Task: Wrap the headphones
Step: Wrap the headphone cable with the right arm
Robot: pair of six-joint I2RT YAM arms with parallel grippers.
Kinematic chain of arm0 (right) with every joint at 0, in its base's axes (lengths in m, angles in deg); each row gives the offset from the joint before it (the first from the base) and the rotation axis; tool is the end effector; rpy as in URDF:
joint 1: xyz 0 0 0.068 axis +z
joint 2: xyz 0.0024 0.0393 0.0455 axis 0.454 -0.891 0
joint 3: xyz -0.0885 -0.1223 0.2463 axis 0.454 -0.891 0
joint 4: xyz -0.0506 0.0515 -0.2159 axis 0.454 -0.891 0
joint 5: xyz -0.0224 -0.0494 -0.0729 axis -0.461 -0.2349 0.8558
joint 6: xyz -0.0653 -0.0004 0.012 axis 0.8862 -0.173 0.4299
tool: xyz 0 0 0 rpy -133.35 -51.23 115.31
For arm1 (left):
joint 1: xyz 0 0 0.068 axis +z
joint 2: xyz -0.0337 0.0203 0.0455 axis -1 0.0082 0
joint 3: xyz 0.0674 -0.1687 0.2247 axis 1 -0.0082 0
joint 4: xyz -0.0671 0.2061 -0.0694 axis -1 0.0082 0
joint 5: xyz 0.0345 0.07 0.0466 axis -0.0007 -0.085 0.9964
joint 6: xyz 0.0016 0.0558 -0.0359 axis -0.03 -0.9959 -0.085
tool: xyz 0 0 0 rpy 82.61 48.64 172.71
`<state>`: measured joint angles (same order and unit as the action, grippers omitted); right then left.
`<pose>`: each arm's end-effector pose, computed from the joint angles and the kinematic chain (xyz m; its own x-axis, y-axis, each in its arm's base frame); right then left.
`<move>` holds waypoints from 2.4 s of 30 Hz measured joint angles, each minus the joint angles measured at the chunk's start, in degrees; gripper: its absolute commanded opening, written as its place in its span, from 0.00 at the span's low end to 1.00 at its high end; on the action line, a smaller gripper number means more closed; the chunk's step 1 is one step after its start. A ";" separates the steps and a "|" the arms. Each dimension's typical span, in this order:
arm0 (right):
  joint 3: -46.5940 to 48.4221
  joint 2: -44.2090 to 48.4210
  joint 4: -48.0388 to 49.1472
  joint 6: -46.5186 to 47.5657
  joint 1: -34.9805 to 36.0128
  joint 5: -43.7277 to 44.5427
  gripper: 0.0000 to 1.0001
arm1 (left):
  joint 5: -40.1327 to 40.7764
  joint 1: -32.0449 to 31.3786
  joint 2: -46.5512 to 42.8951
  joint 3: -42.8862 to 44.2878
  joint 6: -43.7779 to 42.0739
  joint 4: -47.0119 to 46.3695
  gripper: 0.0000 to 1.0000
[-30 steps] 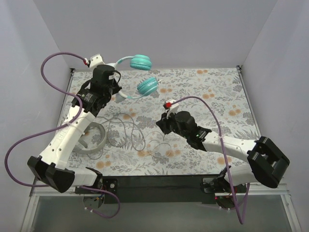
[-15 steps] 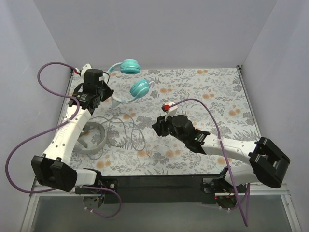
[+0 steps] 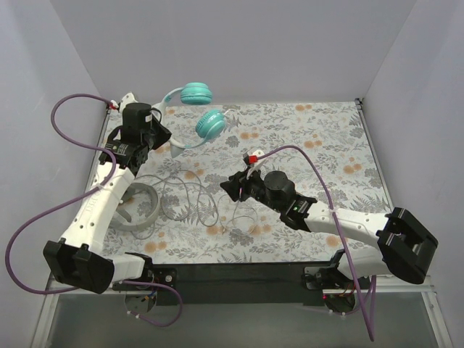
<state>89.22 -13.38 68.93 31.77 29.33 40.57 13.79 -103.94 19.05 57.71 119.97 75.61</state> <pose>0.1582 0.2265 0.3014 -0.2616 0.1342 -0.9558 -0.7161 0.6370 0.2855 0.2396 -0.0498 0.3884 -0.1620 -0.9475 -0.2755 -0.4923 0.3196 -0.8096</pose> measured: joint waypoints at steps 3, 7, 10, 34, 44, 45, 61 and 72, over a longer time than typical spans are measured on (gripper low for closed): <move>-0.02 0.09 0.52 -0.68 0.04 -0.52 0.59 | 0.02 0.07 -0.02 0.63 0.55 -0.20 0.00; -0.07 1.31 0.90 -0.98 -0.22 -0.04 0.61 | -0.22 0.07 -0.48 1.36 0.92 -0.26 0.00; -0.09 3.15 1.44 -0.98 -0.79 -0.02 0.59 | -0.81 0.07 -1.11 1.77 1.05 -0.46 0.00; 1.70 -4.50 3.67 4.87 -5.11 1.95 0.50 | -1.86 0.07 -2.73 6.51 1.36 0.55 0.00; 1.88 -8.98 5.22 6.91 -5.03 2.97 0.36 | -1.75 0.07 -2.67 8.61 1.44 1.73 0.00; 1.86 -9.33 5.60 6.97 -4.96 3.32 0.36 | -1.73 0.07 -2.62 8.98 1.46 1.73 0.00; -6.45 15.52 1.29 8.81 -6.05 0.83 0.69 | -1.46 0.07 -2.16 10.93 1.40 1.75 0.00; -5.27 1.07 -4.94 11.58 -21.44 -20.09 0.71 | -2.51 0.07 -1.95 10.93 1.53 1.70 0.00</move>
<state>83.95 -12.31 63.99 43.36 7.89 20.49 11.27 -103.88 17.11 68.64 121.50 77.31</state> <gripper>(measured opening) 0.709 0.121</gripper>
